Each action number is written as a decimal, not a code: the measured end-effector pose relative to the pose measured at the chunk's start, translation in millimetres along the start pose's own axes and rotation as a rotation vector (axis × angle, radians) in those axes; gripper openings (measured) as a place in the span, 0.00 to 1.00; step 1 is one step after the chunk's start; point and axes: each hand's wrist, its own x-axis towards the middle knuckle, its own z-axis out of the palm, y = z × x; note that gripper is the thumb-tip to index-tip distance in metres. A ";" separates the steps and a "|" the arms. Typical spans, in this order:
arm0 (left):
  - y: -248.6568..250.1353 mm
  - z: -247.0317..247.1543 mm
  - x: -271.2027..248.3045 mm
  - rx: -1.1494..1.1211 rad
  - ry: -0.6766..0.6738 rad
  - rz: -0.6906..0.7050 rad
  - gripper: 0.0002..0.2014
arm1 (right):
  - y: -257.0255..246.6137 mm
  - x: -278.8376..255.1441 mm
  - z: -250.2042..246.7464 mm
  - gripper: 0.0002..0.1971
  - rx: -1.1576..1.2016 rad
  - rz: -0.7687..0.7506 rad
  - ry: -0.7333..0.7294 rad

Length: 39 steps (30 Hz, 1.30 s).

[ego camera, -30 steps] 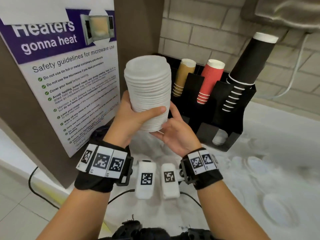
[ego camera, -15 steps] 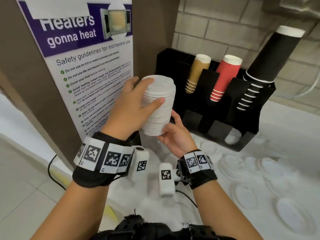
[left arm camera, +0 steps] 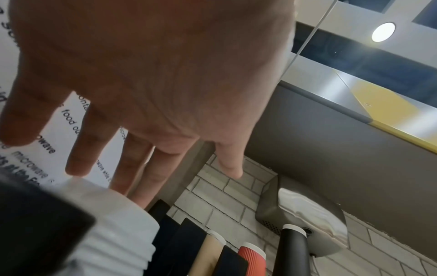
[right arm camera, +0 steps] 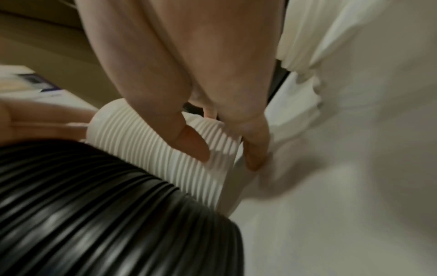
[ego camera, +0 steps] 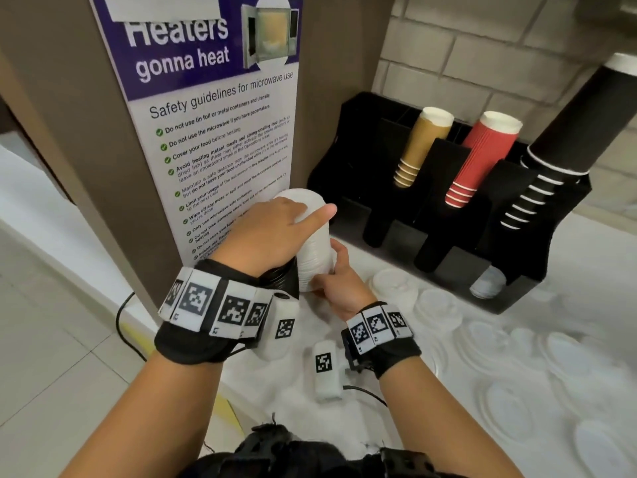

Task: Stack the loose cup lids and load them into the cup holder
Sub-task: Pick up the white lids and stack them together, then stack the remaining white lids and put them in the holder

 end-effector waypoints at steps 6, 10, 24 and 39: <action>-0.7 0.6 3.5 0.005 -0.009 0.006 0.37 | -5.0 8.6 5.4 0.36 -0.327 -0.019 0.059; -2.6 -1.5 4.8 0.002 -0.038 0.002 0.39 | -8.1 12.6 7.9 0.34 -0.251 -0.031 0.009; 23.2 0.0 -1.8 -0.367 0.126 0.200 0.21 | -71.4 -36.9 -92.6 0.27 0.176 -0.497 0.623; 51.9 68.3 3.2 -0.770 -0.188 0.280 0.07 | -57.7 0.4 -236.6 0.23 -1.026 0.454 0.493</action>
